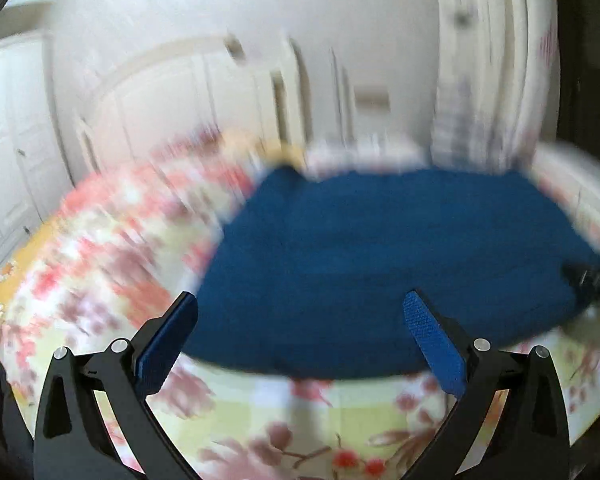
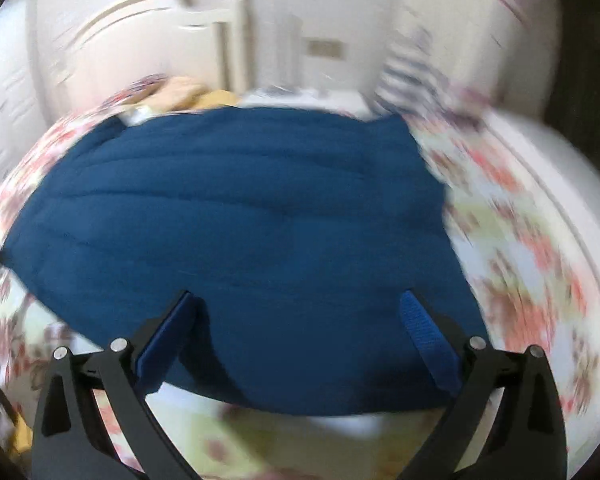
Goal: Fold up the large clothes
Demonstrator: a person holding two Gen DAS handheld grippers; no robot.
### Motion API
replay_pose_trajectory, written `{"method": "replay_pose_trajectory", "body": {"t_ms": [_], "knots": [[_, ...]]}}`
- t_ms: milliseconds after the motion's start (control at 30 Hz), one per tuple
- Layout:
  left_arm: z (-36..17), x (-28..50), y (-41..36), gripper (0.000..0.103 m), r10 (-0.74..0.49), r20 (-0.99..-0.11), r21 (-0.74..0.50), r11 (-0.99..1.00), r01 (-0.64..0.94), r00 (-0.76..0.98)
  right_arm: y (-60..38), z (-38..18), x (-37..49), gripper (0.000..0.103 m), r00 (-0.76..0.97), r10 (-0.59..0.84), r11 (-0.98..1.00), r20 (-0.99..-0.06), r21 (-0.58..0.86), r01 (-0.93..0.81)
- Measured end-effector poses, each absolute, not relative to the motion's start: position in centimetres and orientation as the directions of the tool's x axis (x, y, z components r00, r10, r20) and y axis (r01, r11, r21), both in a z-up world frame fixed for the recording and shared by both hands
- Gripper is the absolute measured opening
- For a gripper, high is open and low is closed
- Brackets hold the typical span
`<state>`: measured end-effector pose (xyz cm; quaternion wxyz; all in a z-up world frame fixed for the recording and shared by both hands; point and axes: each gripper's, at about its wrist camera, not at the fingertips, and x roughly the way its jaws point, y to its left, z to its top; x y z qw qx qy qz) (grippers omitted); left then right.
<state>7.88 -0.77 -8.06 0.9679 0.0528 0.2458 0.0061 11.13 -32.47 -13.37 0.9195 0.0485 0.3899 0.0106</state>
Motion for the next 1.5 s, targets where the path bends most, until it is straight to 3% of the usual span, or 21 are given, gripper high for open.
{"method": "replay_pose_trajectory", "body": {"t_ms": [267,400,533,800,1033,1267,1500], "knots": [[-2.1,3.5,-0.3,0.099,0.191,-0.270,0.149,0.977,-0.155,0.944,-33.1,-13.1,9.3,0.100,0.706,0.061,0.995,-0.705,0.103,0.017],[-1.0,2.3,-0.5,0.099,0.221,-0.237,0.160,0.969,-0.186,0.946,-33.2,-12.6,7.4,0.100,0.717,0.072,0.995,-0.694,0.101,-0.003],[-0.2,1.4,0.2,0.099,0.278,-0.197,0.154,0.956,-0.250,0.940,-34.0,-13.0,4.7,0.100,0.695,0.184,0.979,-0.695,0.196,-0.063],[0.7,1.0,0.3,0.099,0.265,-0.207,0.144,0.960,-0.239,0.942,-35.2,-15.9,2.5,0.101,0.619,0.291,0.944,-0.729,0.326,-0.059],[0.4,1.0,0.3,0.099,0.266,-0.215,0.149,0.960,-0.238,0.940,-34.7,-15.9,3.5,0.101,0.622,0.289,0.945,-0.728,0.322,-0.062],[-0.7,1.8,0.5,0.099,0.256,-0.254,0.157,0.962,-0.222,0.933,-33.8,-15.8,6.5,0.101,0.634,0.261,0.950,-0.728,0.310,-0.035],[-2.9,6.6,-0.4,0.099,0.216,-0.346,0.173,0.971,-0.164,0.913,-33.8,-15.9,8.8,0.101,0.683,0.226,0.928,-0.695,0.366,0.064]]}}
